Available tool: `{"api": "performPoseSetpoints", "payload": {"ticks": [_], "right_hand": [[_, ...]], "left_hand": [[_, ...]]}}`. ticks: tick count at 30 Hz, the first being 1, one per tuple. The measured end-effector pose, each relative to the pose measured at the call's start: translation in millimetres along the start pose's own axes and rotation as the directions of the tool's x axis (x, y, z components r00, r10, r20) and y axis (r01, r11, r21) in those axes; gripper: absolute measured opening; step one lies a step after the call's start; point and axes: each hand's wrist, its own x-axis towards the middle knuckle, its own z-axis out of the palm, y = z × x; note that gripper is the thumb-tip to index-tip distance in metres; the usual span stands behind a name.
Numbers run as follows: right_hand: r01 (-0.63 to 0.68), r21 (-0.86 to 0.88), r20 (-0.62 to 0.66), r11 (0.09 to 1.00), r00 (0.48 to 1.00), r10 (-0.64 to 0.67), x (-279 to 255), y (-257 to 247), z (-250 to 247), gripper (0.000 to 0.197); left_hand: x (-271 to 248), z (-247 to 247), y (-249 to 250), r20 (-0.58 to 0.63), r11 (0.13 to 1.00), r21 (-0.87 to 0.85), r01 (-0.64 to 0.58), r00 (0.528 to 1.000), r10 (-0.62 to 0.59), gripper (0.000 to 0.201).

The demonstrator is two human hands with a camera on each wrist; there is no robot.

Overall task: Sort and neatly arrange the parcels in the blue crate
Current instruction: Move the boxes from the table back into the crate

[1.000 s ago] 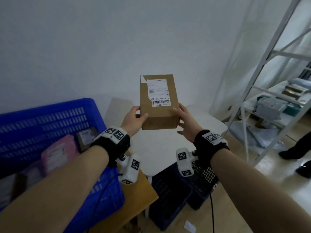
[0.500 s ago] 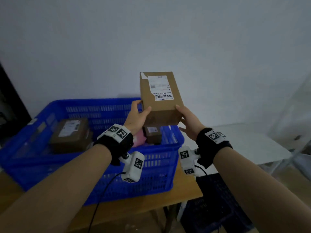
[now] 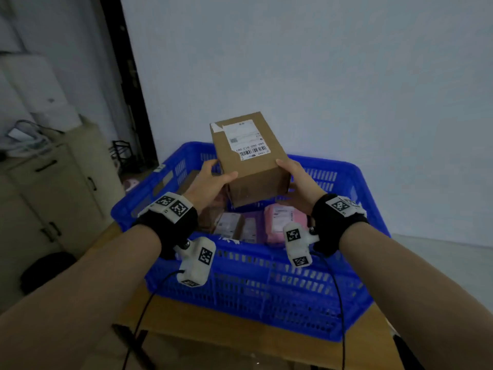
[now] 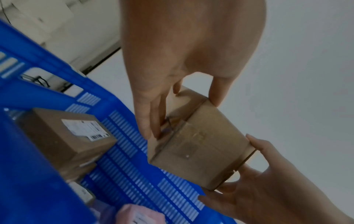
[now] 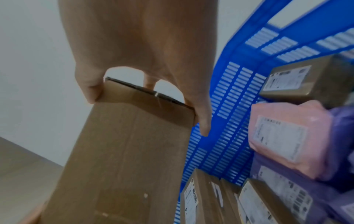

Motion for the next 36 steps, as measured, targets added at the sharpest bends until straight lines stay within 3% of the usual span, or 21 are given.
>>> {"api": "performPoseSetpoints", "payload": {"ticks": [5, 10, 12, 16, 20, 23, 25, 27, 29, 31, 36], "right_hand": [[-0.104, -0.030, 0.121, 0.994, 0.987, 0.107, 61.1, 1.5, 7.1, 0.048], [-0.221, -0.073, 0.256, 0.972, 0.938, 0.233, 108.6, 11.2, -1.1, 0.011], [-0.236, -0.079, 0.287, 0.968, 0.925, 0.249, 126.4, 16.3, -7.1, 0.018], [-0.259, -0.210, 0.353, 0.943, 0.879, 0.320, 154.8, 26.7, -16.7, 0.055], [-0.327, -0.174, 0.414, 0.929, 0.832, 0.370, 177.5, 36.6, -25.8, 0.048], [-0.348, -0.180, 0.432, 0.920, 0.812, 0.392, 187.7, 44.5, -32.5, 0.067], [-0.356, -0.182, 0.418, 0.916, 0.816, 0.400, 189.8, 47.2, -34.1, 0.075], [-0.354, -0.146, 0.389, 0.924, 0.838, 0.383, 189.7, 46.9, -34.3, 0.068], [-0.337, -0.060, 0.365, 0.939, 0.868, 0.335, 186.8, 45.3, -34.5, 0.049], [-0.311, 0.008, 0.349, 0.950, 0.892, 0.289, 182.5, 43.7, -35.6, 0.043], [-0.260, -0.004, 0.340, 0.966, 0.908, 0.245, 175.8, 45.9, -40.2, 0.080]], "left_hand": [[40.8, -25.7, -0.8, 0.016, 0.992, 0.075, 0.101, 0.995, -0.103, 0.072], [88.7, -39.7, -5.9, 0.009, 0.980, 0.057, 0.191, 0.981, -0.192, 0.067], [102.9, -41.7, -6.9, -0.003, 0.967, 0.049, 0.249, 0.968, -0.249, 0.064], [132.8, -43.4, -11.7, -0.032, 0.957, 0.082, 0.277, 0.961, -0.275, 0.065], [157.0, -53.1, -16.7, -0.082, 0.938, 0.241, 0.249, 0.968, -0.236, 0.066], [167.9, -61.4, -21.7, -0.082, 0.894, 0.349, 0.281, 0.959, -0.270, 0.066], [171.7, -65.2, -24.5, -0.045, 0.872, 0.394, 0.290, 0.954, -0.296, 0.054], [175.6, -70.5, -27.3, -0.042, 0.877, 0.379, 0.296, 0.952, -0.303, 0.044], [177.3, -75.9, -28.1, -0.023, 0.883, 0.344, 0.320, 0.943, -0.333, 0.046], [176.9, -80.8, -25.8, 0.043, 0.870, 0.379, 0.315, 0.933, -0.356, 0.058], [173.3, -85.6, -16.1, 0.229, 0.838, 0.444, 0.318, 0.864, -0.449, 0.076]]}}
